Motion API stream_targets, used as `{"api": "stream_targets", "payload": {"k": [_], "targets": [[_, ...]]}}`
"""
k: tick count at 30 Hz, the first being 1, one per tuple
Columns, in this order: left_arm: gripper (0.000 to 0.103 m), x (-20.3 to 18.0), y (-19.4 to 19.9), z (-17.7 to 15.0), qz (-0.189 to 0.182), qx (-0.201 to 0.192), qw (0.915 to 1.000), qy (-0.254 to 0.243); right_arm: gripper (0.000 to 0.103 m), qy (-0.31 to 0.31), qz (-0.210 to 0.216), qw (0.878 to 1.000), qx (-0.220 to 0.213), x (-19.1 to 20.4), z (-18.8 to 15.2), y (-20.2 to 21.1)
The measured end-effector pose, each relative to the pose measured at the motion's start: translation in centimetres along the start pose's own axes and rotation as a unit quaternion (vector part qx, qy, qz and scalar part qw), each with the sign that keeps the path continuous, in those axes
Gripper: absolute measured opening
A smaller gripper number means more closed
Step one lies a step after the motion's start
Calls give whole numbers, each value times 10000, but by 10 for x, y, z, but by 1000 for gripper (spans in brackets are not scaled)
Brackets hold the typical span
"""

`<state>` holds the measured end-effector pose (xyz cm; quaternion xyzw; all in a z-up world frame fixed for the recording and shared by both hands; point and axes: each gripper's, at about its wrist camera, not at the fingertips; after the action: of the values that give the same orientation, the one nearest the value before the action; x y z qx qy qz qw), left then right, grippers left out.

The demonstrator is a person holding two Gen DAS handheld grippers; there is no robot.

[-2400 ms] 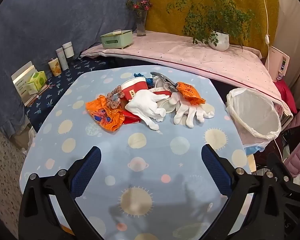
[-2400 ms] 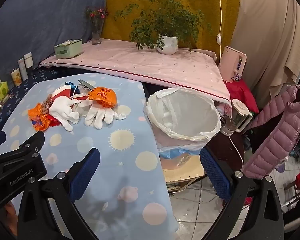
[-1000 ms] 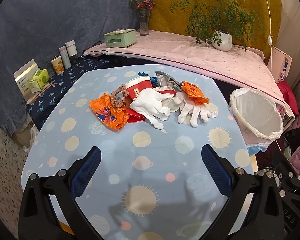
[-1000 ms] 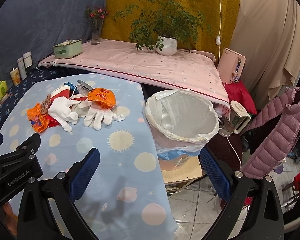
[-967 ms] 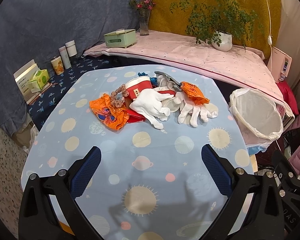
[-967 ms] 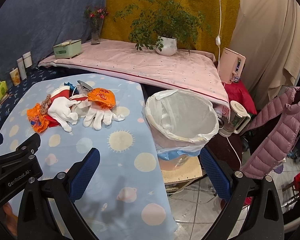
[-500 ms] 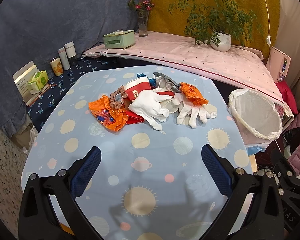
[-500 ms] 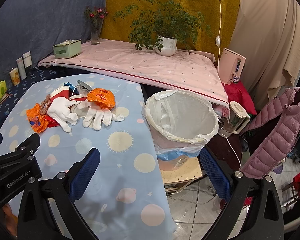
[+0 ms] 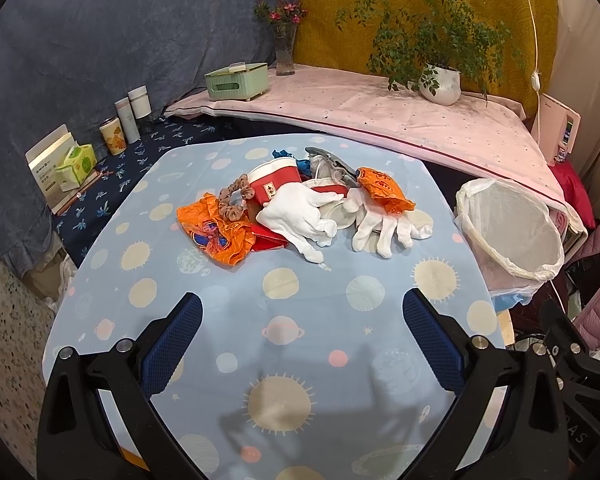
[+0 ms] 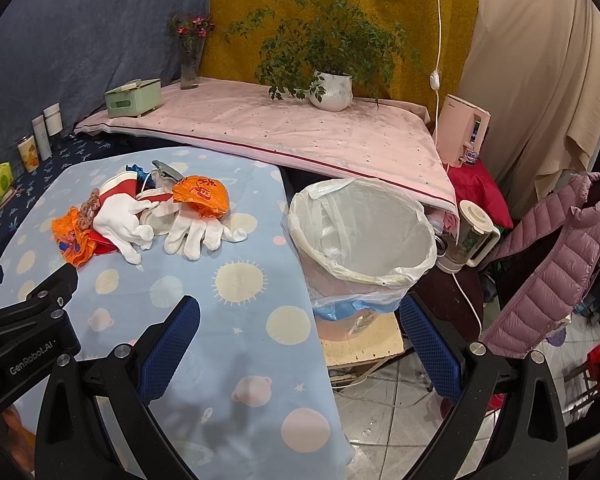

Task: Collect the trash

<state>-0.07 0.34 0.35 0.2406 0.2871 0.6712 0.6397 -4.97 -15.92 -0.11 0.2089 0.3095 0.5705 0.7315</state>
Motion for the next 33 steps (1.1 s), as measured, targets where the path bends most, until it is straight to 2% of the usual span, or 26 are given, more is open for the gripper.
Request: {"api": "stream_targets", "payload": {"k": [33], "targets": [[96, -8, -3, 0, -206, -69, 9997, -120, 96, -51, -89, 9999, 42, -13, 1, -8]]}}
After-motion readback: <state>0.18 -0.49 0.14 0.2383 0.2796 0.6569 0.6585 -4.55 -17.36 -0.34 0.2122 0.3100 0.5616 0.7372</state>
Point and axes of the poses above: each gripper's, at about its wrist camera, not at the fingertips, and y roughly against the way its jaws point, x to its left, z to its top, and after that the axes turned 8 degrees about y, right-handed
